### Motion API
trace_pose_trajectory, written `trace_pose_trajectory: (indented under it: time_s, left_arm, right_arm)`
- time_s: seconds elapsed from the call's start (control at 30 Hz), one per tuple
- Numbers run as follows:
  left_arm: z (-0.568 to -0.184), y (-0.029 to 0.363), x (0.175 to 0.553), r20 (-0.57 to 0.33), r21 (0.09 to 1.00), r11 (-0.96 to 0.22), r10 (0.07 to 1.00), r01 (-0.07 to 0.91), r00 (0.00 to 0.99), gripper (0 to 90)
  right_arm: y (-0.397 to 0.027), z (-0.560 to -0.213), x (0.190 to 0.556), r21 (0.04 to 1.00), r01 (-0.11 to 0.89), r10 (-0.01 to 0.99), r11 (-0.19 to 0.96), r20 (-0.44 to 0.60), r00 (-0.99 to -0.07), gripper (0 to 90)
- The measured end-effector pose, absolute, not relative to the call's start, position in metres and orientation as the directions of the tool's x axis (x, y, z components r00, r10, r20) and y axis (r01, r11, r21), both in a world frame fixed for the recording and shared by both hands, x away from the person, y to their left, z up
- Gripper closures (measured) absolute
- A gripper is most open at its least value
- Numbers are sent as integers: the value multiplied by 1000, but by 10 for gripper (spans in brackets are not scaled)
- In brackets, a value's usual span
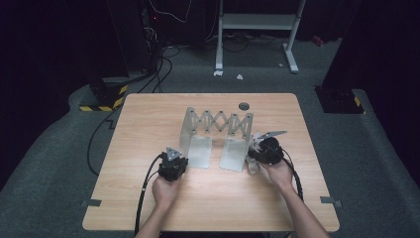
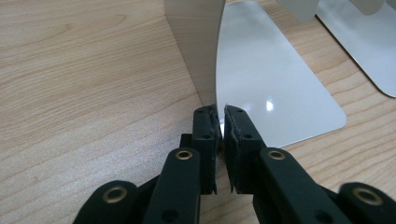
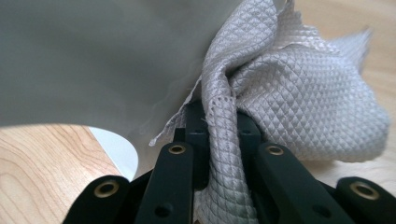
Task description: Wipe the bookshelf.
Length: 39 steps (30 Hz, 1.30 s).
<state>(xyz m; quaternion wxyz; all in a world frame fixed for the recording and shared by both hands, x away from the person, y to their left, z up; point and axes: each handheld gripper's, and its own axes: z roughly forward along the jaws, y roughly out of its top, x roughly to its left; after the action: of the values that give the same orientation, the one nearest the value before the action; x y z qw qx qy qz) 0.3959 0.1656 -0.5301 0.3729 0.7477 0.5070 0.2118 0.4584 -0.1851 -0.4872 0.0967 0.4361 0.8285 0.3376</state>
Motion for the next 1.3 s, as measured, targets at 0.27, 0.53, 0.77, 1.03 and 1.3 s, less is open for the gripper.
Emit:
trace_pose_trajectory:
  time_s: [0.27,0.53,0.77,1.03,1.3]
  left_arm:
    - [-530,166,396,-64,772,-207,915,601,397,826]
    - [-530,166,396,-63,772,-207,915,601,397,826]
    - [-530,166,396,-66,772,-206,915,602,397,826]
    - [-530,166,396,-68,772,-203,915,602,397,826]
    - [-530,167,396,-73,772,-201,915,603,397,827]
  right_arm:
    - [-185,-508,465,612,697,793,374,178,-582,814]
    - [-189,-511,469,606,715,786,347,228,-574,809]
    - [-186,-507,471,589,745,818,315,229,-527,803]
    - [-182,-492,468,610,709,829,354,147,-539,804]
    - [-187,-440,462,704,608,802,366,94,-590,807]
